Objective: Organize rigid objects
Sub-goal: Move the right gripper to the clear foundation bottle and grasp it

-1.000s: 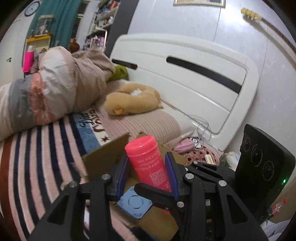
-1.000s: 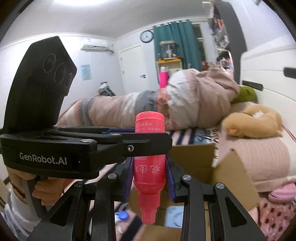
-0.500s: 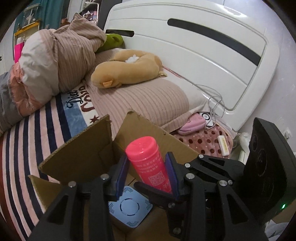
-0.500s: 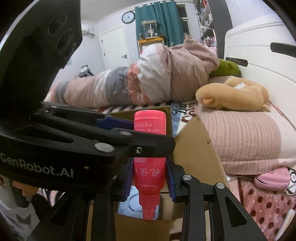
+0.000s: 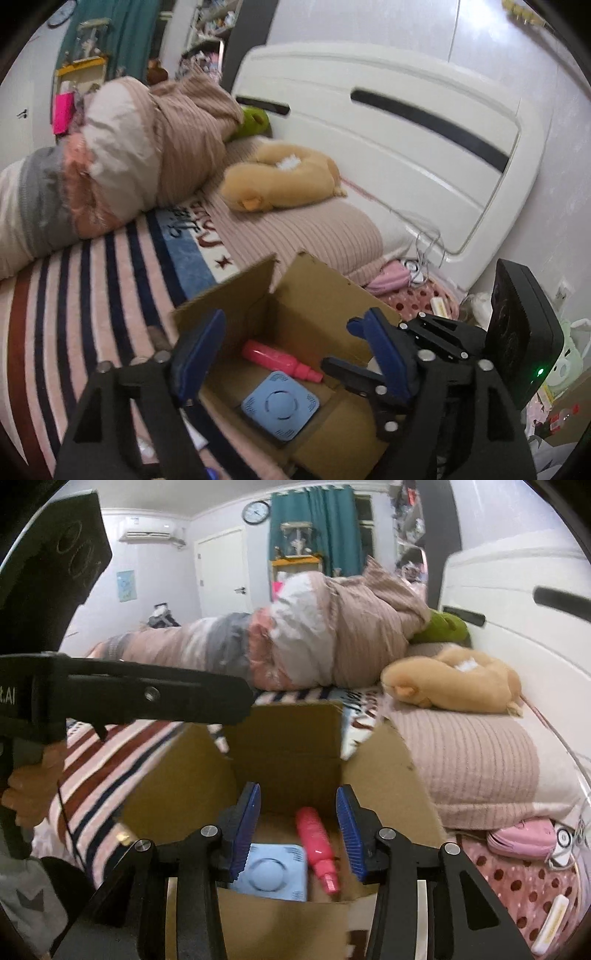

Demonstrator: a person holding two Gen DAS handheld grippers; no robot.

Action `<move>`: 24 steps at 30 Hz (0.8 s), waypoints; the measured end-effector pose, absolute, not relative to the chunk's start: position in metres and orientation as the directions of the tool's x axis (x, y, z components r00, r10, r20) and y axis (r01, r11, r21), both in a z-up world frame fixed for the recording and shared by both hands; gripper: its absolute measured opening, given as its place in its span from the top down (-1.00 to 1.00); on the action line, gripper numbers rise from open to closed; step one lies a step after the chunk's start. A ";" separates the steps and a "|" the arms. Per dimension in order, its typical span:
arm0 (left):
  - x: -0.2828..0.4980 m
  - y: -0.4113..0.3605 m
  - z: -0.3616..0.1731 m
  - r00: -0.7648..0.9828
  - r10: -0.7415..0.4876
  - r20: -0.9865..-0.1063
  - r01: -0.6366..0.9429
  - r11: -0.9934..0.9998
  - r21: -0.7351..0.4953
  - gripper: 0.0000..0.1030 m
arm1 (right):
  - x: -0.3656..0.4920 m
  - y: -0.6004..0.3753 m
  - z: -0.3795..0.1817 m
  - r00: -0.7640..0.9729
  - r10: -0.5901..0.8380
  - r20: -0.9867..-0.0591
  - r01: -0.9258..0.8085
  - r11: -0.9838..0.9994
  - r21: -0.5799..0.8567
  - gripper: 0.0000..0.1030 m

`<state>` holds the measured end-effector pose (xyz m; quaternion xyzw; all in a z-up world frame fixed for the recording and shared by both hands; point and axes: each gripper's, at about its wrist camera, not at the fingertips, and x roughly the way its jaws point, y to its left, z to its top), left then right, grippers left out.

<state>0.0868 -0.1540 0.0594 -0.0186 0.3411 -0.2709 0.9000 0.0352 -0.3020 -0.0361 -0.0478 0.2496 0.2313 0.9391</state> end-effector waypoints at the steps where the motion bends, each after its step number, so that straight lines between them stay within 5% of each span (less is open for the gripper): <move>1: 0.079 -0.139 0.064 0.642 -0.492 -0.589 0.461 0.861 -0.217 -0.50 | 0.031 -0.297 -0.032 0.766 0.424 -0.483 -0.473 0.881 0.024 0.25; 7: 0.043 -0.052 0.073 0.764 -0.380 -0.521 0.331 0.924 -0.189 -0.52 | 0.003 -0.239 -0.006 0.707 0.544 -0.452 -0.602 0.798 0.018 0.23; 9: 0.034 -0.024 0.070 0.799 -0.334 -0.500 0.276 0.943 -0.187 -0.69 | -0.003 -0.211 -0.003 0.707 0.543 -0.453 -0.614 0.789 -0.014 0.13; 15: 0.014 0.056 0.035 0.845 -0.253 -0.471 0.174 0.963 -0.206 -0.71 | 0.005 -0.128 -0.024 0.653 0.542 -0.528 -0.657 0.752 -0.040 0.04; 24: 0.037 0.105 -0.032 0.812 -0.284 -0.510 0.151 0.946 -0.286 -0.78 | 0.092 -0.088 -0.102 0.698 0.369 -0.614 -0.425 0.903 0.059 -0.04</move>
